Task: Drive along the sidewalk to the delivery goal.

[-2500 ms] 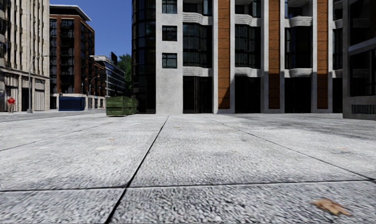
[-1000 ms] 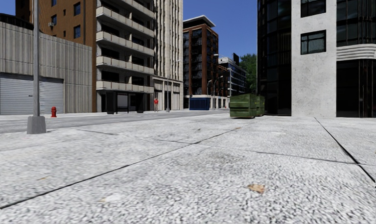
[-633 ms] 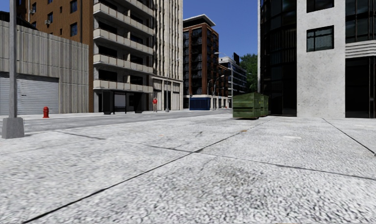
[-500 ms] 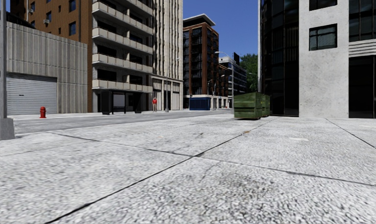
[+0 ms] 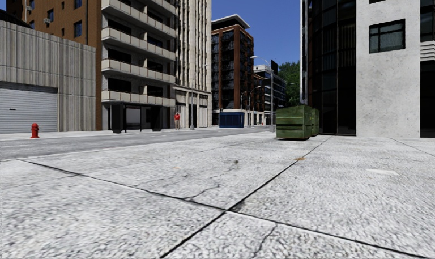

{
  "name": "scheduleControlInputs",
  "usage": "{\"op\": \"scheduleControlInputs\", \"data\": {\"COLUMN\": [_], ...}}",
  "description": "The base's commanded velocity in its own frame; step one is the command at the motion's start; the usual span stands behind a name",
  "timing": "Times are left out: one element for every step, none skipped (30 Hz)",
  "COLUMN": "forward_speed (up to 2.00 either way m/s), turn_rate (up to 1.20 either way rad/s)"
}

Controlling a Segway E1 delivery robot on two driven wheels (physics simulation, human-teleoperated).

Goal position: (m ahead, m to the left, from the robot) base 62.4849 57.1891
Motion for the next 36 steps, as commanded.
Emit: {"op": "scheduleControlInputs", "data": {"forward_speed": [2.00, 2.00, 2.00, 2.00, 2.00, 2.00, 2.00, 2.00, 2.00, 2.00, 2.00, 2.00, 2.00, 2.00, 2.00, 2.00, 2.00, 2.00, 2.00, 2.00, 2.00, 2.00, 2.00, 2.00, 2.00, 2.00, 2.00, 2.00, 2.00, 2.00, 2.00, 2.00, 2.00, 2.00, 2.00, 2.00], "turn_rate": [0.00, 0.00, 0.00, 0.00, 0.00, 0.00, 0.00, 0.00, 0.00, 0.00, 0.00, 0.00, 0.00, 0.00, 0.00, 0.00, 0.00, 0.00, 0.00, 0.00, 0.00, 0.00, 0.00, 0.00, 0.00, 0.00, 0.00, 0.00, 0.00, 0.00, 0.00, 0.00, 0.00, 0.00, 0.00, 0.00]}}
